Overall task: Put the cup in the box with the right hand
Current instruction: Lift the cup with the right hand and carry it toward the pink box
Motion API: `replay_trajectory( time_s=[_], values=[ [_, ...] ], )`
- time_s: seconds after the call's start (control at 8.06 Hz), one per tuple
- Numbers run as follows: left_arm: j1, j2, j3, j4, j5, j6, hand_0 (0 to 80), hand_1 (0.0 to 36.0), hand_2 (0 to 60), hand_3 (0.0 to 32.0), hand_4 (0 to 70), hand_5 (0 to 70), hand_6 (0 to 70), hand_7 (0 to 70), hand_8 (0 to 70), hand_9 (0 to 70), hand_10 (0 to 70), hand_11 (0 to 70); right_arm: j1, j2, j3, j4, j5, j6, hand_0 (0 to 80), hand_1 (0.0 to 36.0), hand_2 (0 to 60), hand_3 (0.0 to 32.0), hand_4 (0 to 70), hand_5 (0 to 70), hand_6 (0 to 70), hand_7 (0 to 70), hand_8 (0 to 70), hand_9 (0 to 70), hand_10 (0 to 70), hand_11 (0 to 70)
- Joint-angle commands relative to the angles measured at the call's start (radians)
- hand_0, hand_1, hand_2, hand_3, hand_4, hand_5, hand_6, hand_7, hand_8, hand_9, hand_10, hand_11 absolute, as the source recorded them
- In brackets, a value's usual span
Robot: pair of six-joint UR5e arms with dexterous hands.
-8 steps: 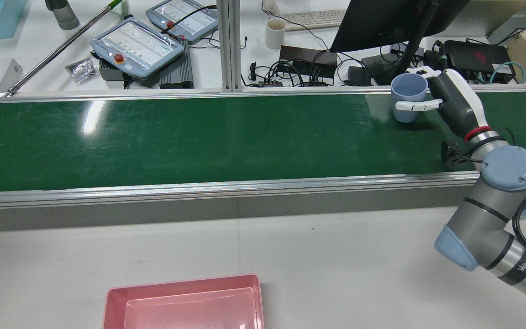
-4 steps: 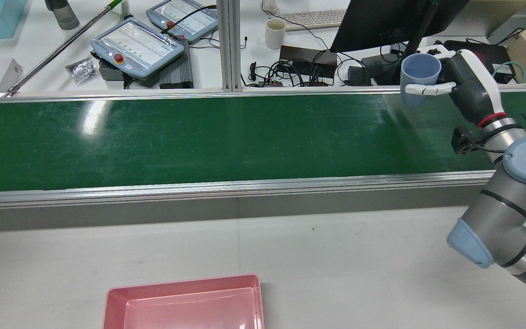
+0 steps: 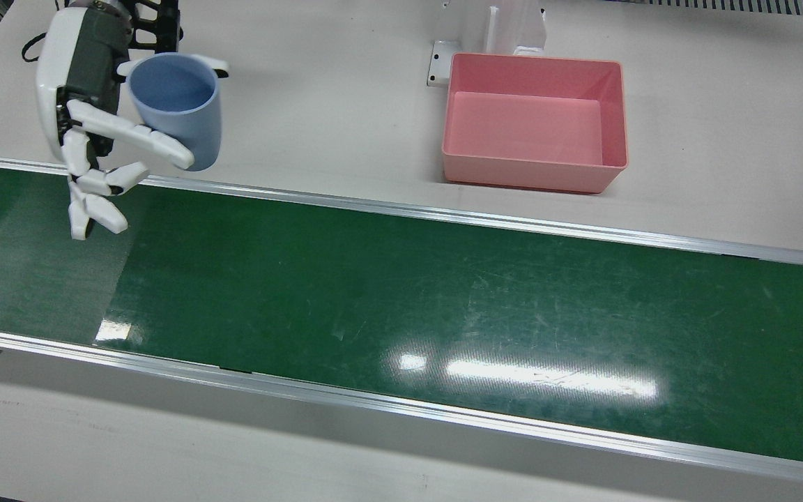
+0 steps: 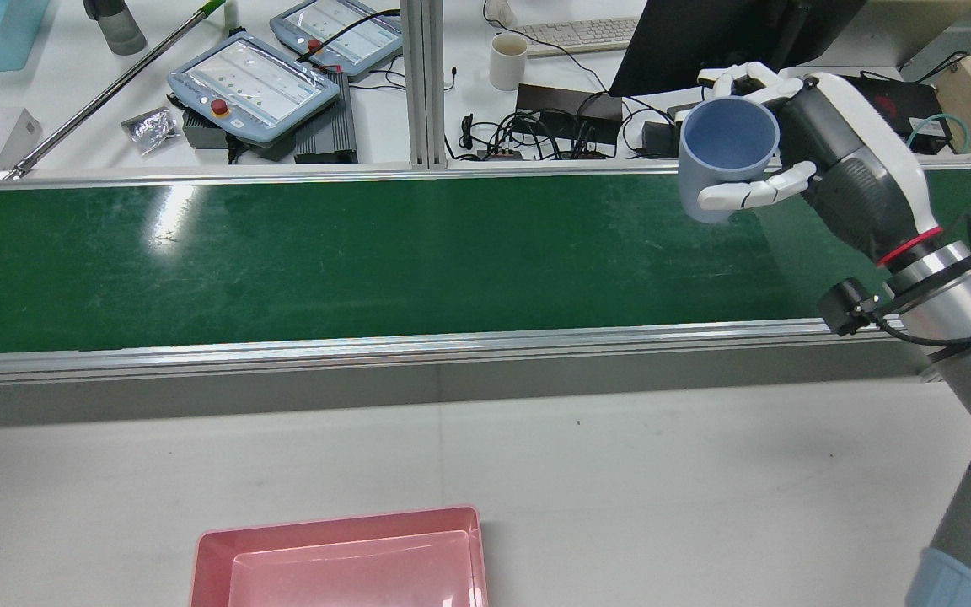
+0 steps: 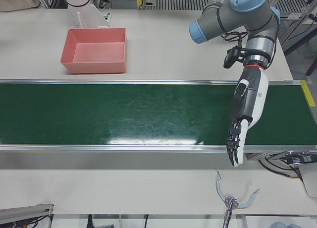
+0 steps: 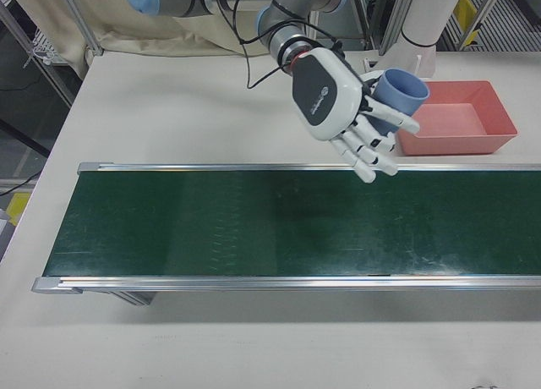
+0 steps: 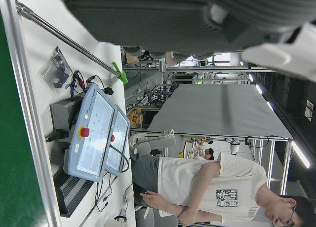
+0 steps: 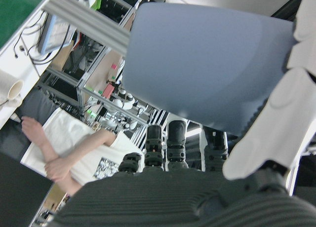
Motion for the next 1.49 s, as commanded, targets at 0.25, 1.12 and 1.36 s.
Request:
replay_trajectory(
  time_s=[0.25,1.12,1.36],
  values=[
    [0.001,0.000,0.000,0.002,-0.002,0.000,0.0,0.0,0.0,0.0,0.0,0.0,0.0,0.0,0.0,0.0,0.0,0.0,-0.498,0.169,0.067,-0.008,0.224,-0.348,46.8,11.6,36.8,0.0,70.0,0.0,17.6,70.0,12.0,30.9,7.0,9.1],
    [-0.001,0.000,0.002,-0.002,0.000,0.000,0.0,0.0,0.0,0.0,0.0,0.0,0.0,0.0,0.0,0.0,0.0,0.0,-0.677,0.218,-0.191,0.253,0.249,-0.467,45.7,8.2,29.0,0.0,70.0,0.0,18.4,70.0,13.2,33.1,7.9,10.1],
    [0.001,0.000,0.000,-0.002,0.000,0.000,0.0,0.0,0.0,0.0,0.0,0.0,0.0,0.0,0.0,0.0,0.0,0.0,-0.688,0.233,-0.208,0.253,0.251,-0.467,0.0,0.0,6.1,0.0,70.0,0.0,10.1,52.2,6.5,17.6,1.9,0.8]
  ],
)
